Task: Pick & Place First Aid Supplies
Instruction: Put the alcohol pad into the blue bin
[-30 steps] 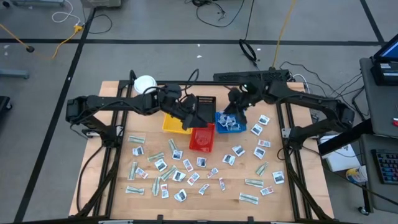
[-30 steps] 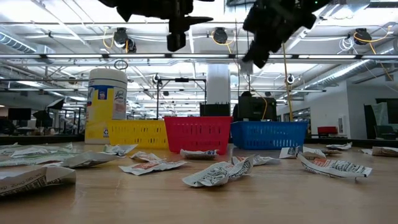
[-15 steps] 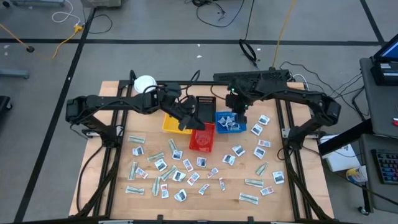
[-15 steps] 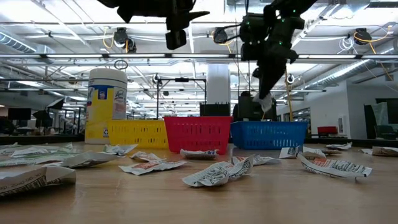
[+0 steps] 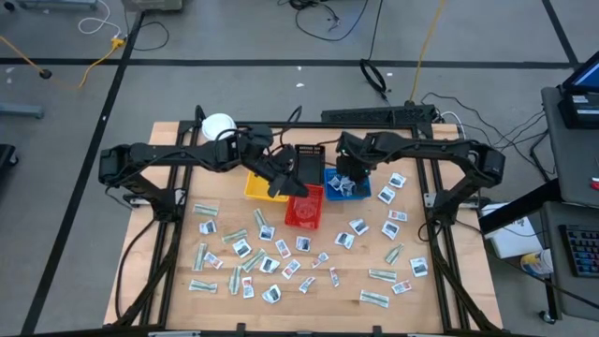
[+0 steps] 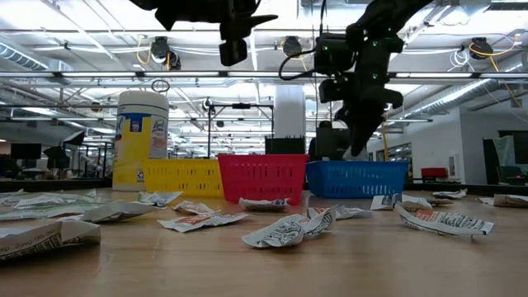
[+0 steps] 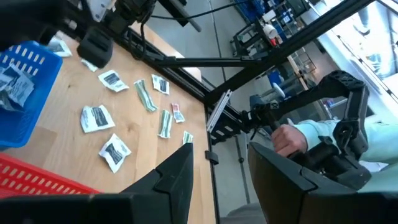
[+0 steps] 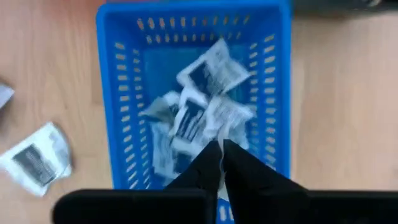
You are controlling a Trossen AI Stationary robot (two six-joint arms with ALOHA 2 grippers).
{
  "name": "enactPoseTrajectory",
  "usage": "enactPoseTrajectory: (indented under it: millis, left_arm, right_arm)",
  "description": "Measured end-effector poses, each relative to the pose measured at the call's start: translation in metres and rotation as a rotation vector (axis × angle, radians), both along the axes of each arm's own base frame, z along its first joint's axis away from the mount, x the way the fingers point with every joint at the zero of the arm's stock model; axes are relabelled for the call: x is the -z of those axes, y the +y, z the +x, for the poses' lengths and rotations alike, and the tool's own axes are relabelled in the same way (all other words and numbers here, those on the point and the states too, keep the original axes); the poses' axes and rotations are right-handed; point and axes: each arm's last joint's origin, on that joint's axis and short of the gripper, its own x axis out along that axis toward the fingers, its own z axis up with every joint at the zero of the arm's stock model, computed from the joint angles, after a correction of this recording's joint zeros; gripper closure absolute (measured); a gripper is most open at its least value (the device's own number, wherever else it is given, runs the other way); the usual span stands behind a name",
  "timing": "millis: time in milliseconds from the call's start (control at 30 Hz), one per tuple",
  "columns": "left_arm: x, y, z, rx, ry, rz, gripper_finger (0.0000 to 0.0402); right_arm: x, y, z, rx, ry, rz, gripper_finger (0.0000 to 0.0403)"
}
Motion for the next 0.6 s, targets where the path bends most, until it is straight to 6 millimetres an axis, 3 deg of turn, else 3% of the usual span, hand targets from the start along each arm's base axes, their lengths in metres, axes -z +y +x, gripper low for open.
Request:
enactPoseTrajectory:
  millis: [367, 600]
  left_arm:
    - [0.009, -0.003, -0.003, 0.003, 0.111, -0.032, 0.0243]
    - [0.025, -0.012, -0.010, -0.082, 0.353, -0.122, 0.0243]
  right_arm:
    - [-0.004, 0.002, -0.002, 0.016, -0.012, 0.010, 0.0248]
    - [-0.007, 0.003, -0.003, 0.027, -0.017, 0.007, 0.0207]
